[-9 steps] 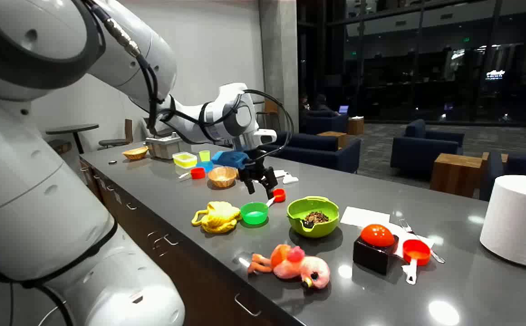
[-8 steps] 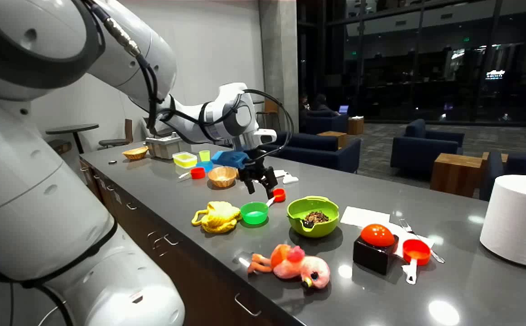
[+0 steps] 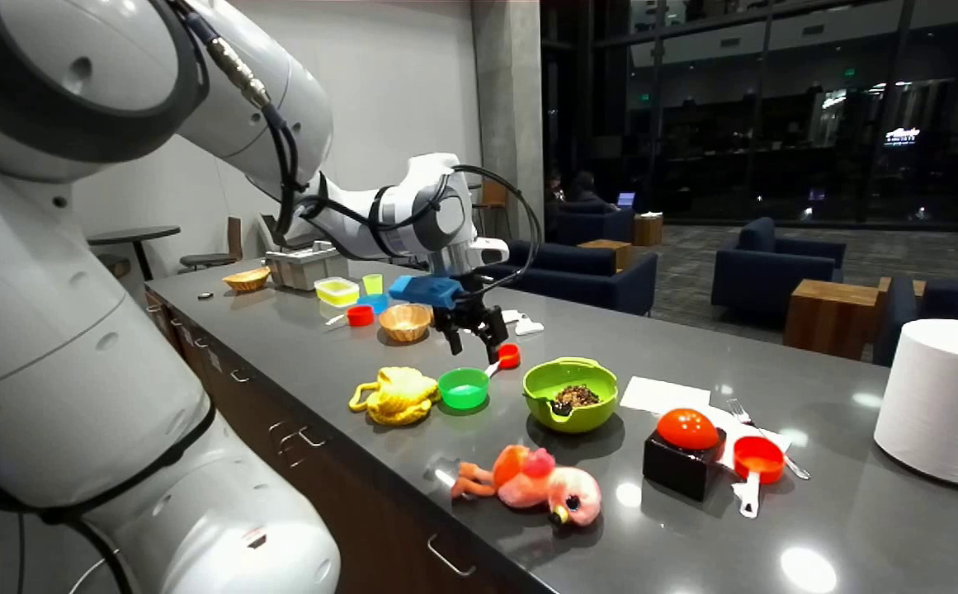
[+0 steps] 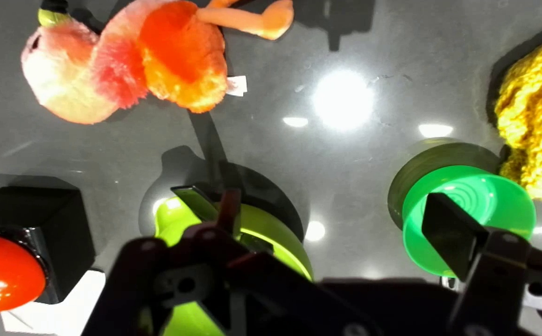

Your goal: Move the bowl to the left

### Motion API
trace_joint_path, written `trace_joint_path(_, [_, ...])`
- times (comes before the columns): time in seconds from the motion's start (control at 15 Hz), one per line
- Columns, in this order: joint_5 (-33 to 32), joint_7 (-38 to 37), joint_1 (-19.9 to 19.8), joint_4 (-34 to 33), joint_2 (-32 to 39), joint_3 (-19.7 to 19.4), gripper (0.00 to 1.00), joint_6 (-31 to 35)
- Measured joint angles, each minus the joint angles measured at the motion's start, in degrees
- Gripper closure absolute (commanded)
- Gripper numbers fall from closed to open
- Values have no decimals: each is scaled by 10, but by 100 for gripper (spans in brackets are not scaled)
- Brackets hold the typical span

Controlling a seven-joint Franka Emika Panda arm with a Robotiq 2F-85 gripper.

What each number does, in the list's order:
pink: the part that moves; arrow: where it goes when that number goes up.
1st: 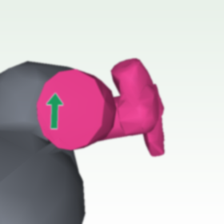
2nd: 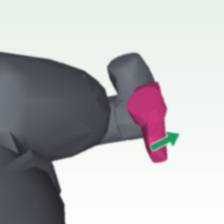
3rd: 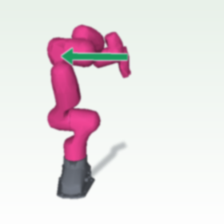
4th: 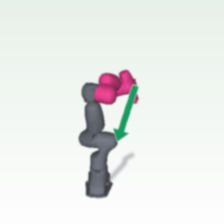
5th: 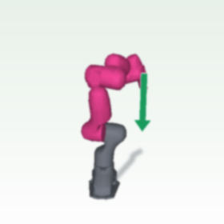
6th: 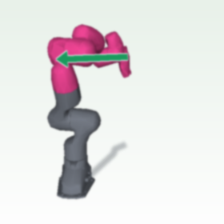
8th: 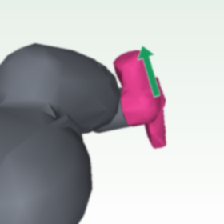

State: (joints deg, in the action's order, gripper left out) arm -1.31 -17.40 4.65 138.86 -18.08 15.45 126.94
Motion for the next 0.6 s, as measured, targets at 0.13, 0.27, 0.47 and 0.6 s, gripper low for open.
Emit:
trace_joint_path(0.13, [23,73,13,-17,25,-23,0,-3])
trace_joint_path(0.27, [34,143,22,-45,59,-41,0,-13])
trace_joint_path(0.47, [37,231,26,-104,120,-53,0,-44])
trace_joint_path(0.6, [28,261,26,-150,165,-54,0,-60])
